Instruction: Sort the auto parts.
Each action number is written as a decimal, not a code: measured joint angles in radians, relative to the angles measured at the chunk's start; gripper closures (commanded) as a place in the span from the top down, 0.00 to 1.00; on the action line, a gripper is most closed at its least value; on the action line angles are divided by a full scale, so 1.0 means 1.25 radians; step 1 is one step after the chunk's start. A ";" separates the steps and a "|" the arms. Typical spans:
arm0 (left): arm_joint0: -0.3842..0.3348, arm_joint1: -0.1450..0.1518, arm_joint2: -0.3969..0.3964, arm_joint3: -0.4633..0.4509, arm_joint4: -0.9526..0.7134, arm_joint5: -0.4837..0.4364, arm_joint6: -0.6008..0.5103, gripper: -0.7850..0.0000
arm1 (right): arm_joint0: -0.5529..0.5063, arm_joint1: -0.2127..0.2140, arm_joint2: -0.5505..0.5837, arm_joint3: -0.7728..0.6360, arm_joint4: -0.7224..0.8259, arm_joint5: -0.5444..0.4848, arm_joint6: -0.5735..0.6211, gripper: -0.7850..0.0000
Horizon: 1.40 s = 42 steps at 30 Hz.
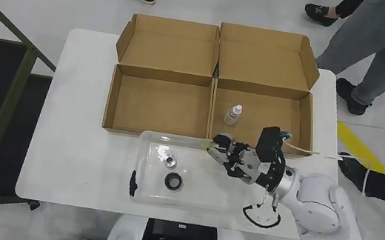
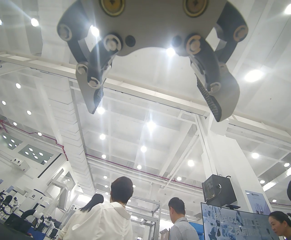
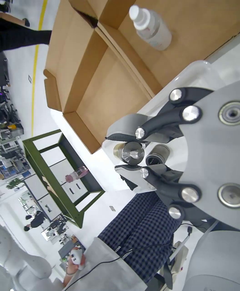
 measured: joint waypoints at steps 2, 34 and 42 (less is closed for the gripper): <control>0.000 0.000 0.000 0.000 0.000 0.000 0.000 1.00 | -0.007 0.001 0.015 0.011 0.028 0.000 -0.021 0.00; 0.000 0.000 0.000 0.000 0.000 0.000 0.000 1.00 | -0.062 0.003 0.125 0.055 0.116 -0.023 -0.147 0.00; 0.000 0.000 0.000 0.000 0.000 0.000 0.000 1.00 | -0.056 0.005 0.132 0.051 -0.021 0.035 -0.109 0.00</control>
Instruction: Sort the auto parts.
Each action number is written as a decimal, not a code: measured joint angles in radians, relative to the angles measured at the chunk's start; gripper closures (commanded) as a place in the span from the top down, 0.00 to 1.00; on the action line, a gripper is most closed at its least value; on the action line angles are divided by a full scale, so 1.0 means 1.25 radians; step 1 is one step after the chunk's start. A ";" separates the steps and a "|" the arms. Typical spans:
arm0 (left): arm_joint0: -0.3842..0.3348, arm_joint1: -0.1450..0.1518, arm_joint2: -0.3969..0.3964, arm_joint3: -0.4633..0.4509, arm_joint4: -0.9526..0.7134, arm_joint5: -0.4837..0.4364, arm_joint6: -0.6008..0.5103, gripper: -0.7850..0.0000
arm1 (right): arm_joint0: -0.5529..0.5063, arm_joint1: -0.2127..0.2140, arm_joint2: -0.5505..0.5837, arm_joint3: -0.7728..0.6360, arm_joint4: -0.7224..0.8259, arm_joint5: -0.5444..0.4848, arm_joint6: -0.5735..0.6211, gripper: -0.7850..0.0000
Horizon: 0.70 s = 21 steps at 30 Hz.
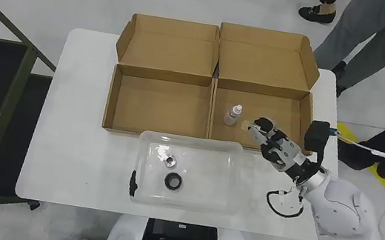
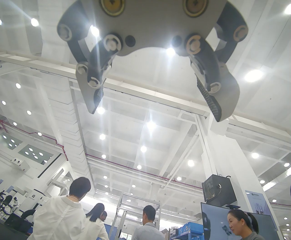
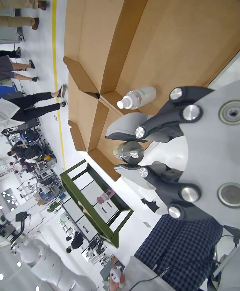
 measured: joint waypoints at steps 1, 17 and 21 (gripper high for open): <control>0.000 0.000 0.000 0.000 0.000 0.000 0.000 1.00 | -0.001 0.001 0.003 0.001 -0.023 0.011 0.007 0.00; 0.000 0.000 0.000 0.000 0.000 0.000 0.000 1.00 | 0.064 0.004 -0.040 0.017 -0.299 0.156 0.152 0.00; 0.000 0.000 0.000 0.000 0.000 0.000 0.000 1.00 | 0.103 -0.001 -0.078 0.045 -0.332 0.181 0.177 0.00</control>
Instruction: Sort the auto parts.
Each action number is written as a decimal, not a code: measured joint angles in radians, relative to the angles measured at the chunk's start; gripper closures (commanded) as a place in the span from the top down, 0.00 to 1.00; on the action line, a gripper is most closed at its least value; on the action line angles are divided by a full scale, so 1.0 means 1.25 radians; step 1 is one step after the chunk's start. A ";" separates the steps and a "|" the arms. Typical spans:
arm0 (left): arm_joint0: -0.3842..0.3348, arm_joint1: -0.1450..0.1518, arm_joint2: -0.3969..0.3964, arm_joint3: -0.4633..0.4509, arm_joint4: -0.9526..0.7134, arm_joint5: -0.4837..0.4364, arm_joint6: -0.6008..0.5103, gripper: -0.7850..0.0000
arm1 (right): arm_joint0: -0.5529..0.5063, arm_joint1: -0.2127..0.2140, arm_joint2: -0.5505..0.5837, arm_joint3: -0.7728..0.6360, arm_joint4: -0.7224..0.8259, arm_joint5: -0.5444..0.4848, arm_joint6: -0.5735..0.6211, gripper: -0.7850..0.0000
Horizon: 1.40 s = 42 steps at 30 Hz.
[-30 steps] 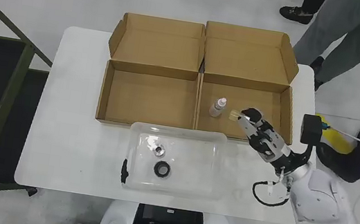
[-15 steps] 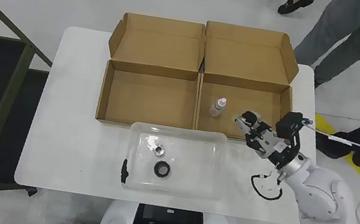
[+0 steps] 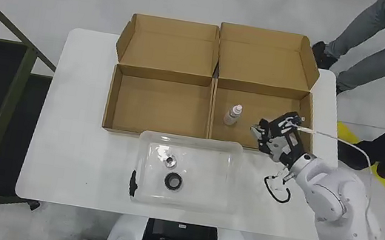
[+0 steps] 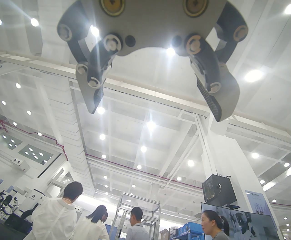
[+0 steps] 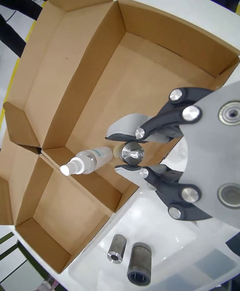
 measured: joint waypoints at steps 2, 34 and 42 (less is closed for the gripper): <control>0.000 0.000 0.000 0.000 0.000 0.000 0.000 1.00 | 0.022 -0.002 -0.019 0.015 -0.018 0.010 0.013 0.00; 0.000 0.000 0.000 0.000 0.000 0.000 0.000 1.00 | 0.165 -0.021 -0.126 0.121 -0.076 0.051 0.135 0.00; 0.000 0.000 0.000 0.000 0.000 0.000 0.000 1.00 | 0.165 -0.021 -0.126 0.121 -0.076 0.051 0.135 0.00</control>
